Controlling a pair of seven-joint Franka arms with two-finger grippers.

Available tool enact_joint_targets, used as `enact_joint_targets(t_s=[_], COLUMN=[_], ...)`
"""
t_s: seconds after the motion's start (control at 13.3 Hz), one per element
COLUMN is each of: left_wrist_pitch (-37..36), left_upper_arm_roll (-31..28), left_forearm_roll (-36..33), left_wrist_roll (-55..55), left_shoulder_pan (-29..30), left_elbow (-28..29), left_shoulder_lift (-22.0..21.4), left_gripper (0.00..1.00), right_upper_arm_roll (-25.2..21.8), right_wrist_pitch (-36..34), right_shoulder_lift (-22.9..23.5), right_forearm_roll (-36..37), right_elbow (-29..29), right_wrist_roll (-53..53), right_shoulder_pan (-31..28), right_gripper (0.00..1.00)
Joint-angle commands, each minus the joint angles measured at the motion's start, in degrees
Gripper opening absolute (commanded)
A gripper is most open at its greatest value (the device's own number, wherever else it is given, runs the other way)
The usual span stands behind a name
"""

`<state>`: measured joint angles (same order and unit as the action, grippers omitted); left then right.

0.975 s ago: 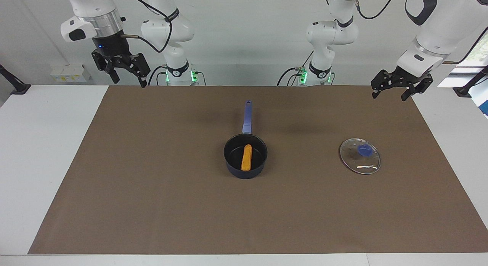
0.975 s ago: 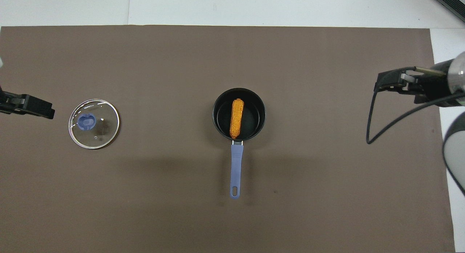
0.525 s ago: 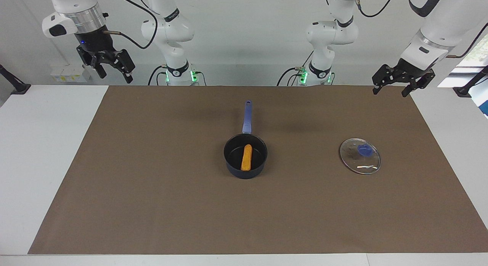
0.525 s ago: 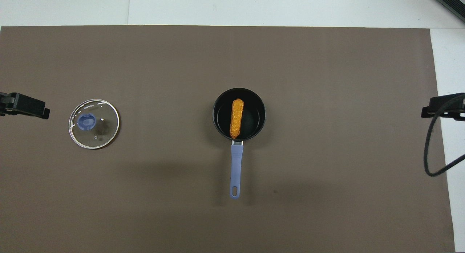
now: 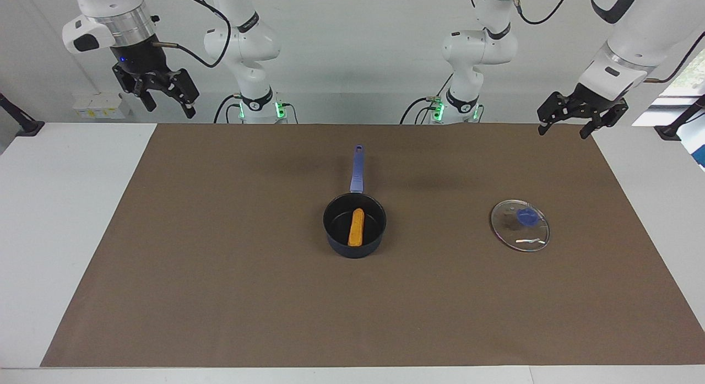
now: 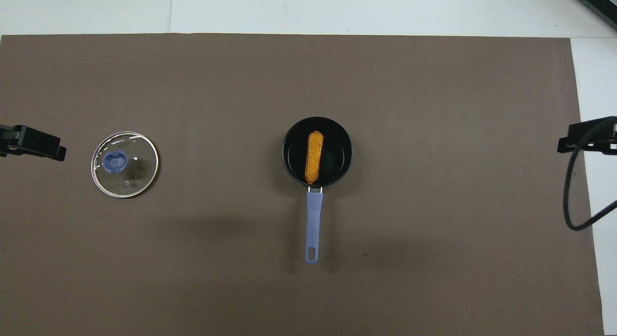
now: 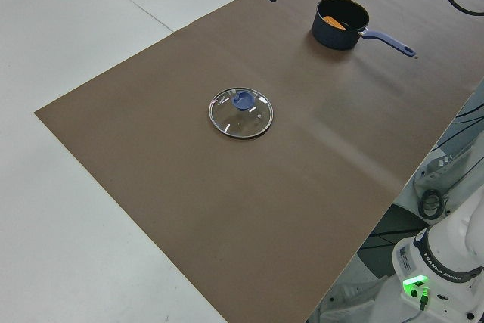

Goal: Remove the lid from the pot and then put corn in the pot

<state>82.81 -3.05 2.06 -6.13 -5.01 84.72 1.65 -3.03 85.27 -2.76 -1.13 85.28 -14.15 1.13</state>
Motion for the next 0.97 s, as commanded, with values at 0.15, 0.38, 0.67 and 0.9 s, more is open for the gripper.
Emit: enact_joint_targets(t_s=[0.15,0.38,0.67,0.9], left_wrist_pitch=[-4.1,-4.2,-3.8,-3.4], left_upper_arm_roll=[-0.1,-0.1,0.0,0.1], left_forearm_roll=[-0.6,-0.6,-0.6,-0.5], left_wrist_roll=[0.3,0.3,0.4,0.6], left_shoulder_pan=[0.1,0.0,0.0,0.0], left_elbow=[-1.1,-1.1,-1.1,-1.1], left_shoulder_lift=[-0.3,-0.3,-0.3,-0.5], left_gripper=[1.0,1.0,1.0,1.0], right_upper_arm_roll=[0.3,0.4,0.5,0.6], right_wrist_pitch=[-2.0,-3.3,-3.3,-3.4], right_shoulder_lift=[2.2,2.1,2.1,1.8], right_forearm_roll=[-0.3,0.2,-0.1,-0.4], right_elbow=[-3.5,-3.5,-3.5,-3.4], right_wrist_roll=[1.3,7.7,8.0,8.0], right_shoulder_pan=[-0.6,-0.2,0.0,0.1], right_gripper=[1.0,1.0,1.0,1.0])
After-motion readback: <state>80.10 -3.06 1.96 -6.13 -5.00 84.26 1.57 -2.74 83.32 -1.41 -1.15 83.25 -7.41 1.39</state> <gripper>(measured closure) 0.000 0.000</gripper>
